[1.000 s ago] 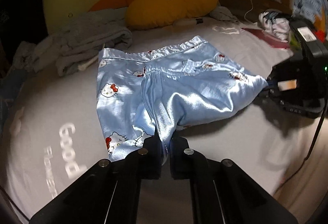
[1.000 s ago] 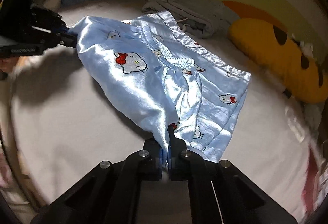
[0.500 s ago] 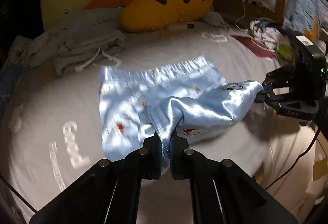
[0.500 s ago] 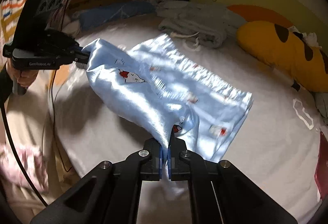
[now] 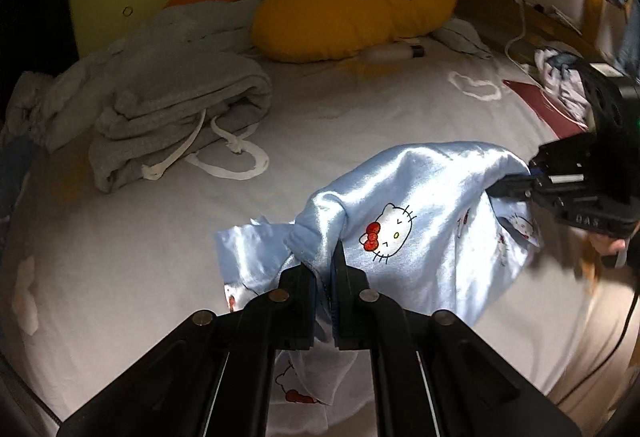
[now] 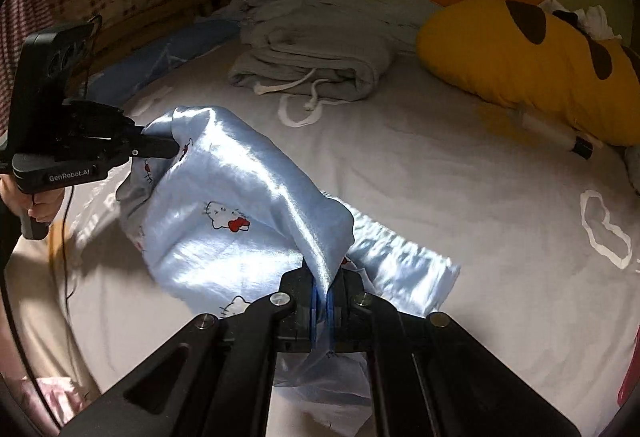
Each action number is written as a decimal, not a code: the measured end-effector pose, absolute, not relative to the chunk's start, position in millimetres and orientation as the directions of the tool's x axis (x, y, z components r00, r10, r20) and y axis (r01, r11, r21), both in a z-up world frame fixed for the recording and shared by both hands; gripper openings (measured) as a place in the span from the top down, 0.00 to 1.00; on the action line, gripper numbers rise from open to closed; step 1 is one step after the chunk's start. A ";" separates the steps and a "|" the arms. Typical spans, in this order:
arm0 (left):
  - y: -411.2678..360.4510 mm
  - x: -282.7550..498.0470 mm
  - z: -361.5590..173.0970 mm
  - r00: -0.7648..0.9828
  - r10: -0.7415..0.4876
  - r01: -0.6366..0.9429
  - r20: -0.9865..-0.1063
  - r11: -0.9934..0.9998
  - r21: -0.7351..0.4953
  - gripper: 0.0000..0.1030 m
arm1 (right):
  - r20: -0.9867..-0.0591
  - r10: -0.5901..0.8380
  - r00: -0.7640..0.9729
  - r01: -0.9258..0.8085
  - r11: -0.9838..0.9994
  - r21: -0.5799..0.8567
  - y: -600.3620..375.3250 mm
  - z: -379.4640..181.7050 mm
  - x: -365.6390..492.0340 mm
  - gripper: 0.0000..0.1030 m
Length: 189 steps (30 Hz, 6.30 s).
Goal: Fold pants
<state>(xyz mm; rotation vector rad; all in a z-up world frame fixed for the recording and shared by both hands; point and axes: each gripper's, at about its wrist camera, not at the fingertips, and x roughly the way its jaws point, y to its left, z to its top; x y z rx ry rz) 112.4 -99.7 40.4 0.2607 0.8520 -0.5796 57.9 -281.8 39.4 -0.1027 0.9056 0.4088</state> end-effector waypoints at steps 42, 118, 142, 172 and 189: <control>-23.2 98.6 22.3 0.597 -0.378 0.406 -0.708 0.903 -0.140 0.68 | -0.728 0.072 0.682 0.017 0.993 0.114 -347.5 25.6 23.3 0.95; 8.0 97.9 -4.9 0.395 -0.307 0.265 -0.866 0.941 -0.213 0.99 | -0.839 0.072 0.539 0.023 0.995 0.101 -302.2 -18.4 19.5 0.66; -3.9 110.7 9.3 0.473 -0.549 0.387 -0.689 0.832 -0.397 0.23 | -0.758 0.186 0.625 0.105 0.942 0.318 -383.1 22.5 30.9 0.13; -30.5 157.1 -40.6 0.184 -0.820 0.406 -0.542 0.566 -0.717 0.24 | -0.653 0.633 0.415 -0.134 0.753 0.645 -335.1 -39.6 83.3 0.19; -61.5 147.7 -41.8 0.178 -0.810 0.474 -0.558 0.568 -0.673 0.25 | -0.597 0.659 0.457 -0.177 0.725 0.666 -312.9 -49.6 86.1 0.40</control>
